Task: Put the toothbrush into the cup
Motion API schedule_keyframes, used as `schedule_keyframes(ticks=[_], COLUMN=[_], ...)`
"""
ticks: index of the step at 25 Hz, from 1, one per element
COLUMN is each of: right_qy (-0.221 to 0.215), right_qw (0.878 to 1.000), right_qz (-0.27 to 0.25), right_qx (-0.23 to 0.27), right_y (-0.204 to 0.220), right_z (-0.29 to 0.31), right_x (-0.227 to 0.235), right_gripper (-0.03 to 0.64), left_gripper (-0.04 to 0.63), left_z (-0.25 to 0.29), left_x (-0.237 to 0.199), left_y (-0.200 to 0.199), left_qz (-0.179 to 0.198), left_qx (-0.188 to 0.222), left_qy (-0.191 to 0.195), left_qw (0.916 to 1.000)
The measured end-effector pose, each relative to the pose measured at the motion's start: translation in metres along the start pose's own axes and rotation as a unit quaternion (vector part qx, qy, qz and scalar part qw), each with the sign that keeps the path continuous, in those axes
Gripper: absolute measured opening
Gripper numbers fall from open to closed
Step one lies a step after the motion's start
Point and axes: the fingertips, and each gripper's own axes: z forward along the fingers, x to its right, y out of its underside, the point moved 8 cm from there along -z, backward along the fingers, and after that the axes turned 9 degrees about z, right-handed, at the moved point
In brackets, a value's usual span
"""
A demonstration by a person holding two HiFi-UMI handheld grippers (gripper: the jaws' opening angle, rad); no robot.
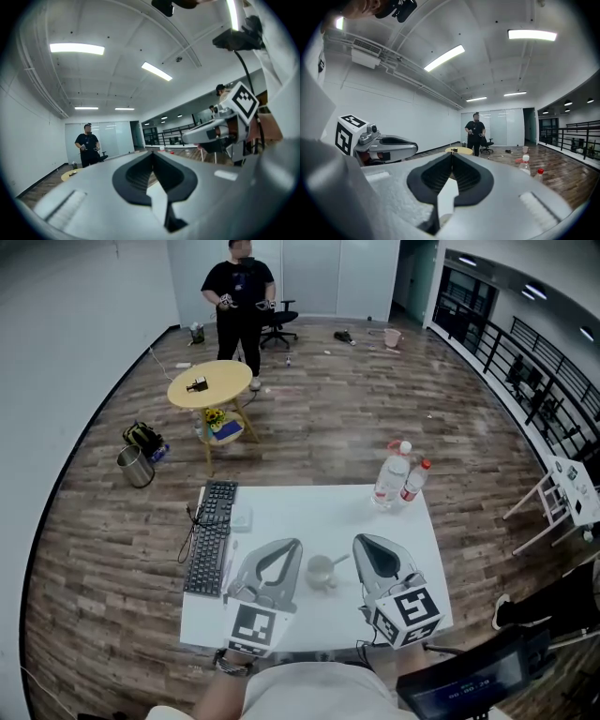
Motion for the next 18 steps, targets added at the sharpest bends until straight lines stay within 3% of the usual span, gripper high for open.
schedule_keyframes(ticks=[5,18], right_qy=[0.009,0.022], right_qw=[1.0,0.999], right_qz=[0.006,0.019], right_qx=[-0.008,-0.027], right_y=[0.004,0.013], right_z=[0.0,0.0], right_x=[-0.001,-0.023], right_gripper=[0.003,0.003], left_gripper=[0.008,0.008], left_z=[0.0,-0.019], left_x=[0.0,-0.004], left_y=[-0.003,0.011], left_qz=[-0.014,0.003], left_qx=[-0.005,-0.005], left_qy=[-0.002,0.024], left_qw=[0.9999,0.9997])
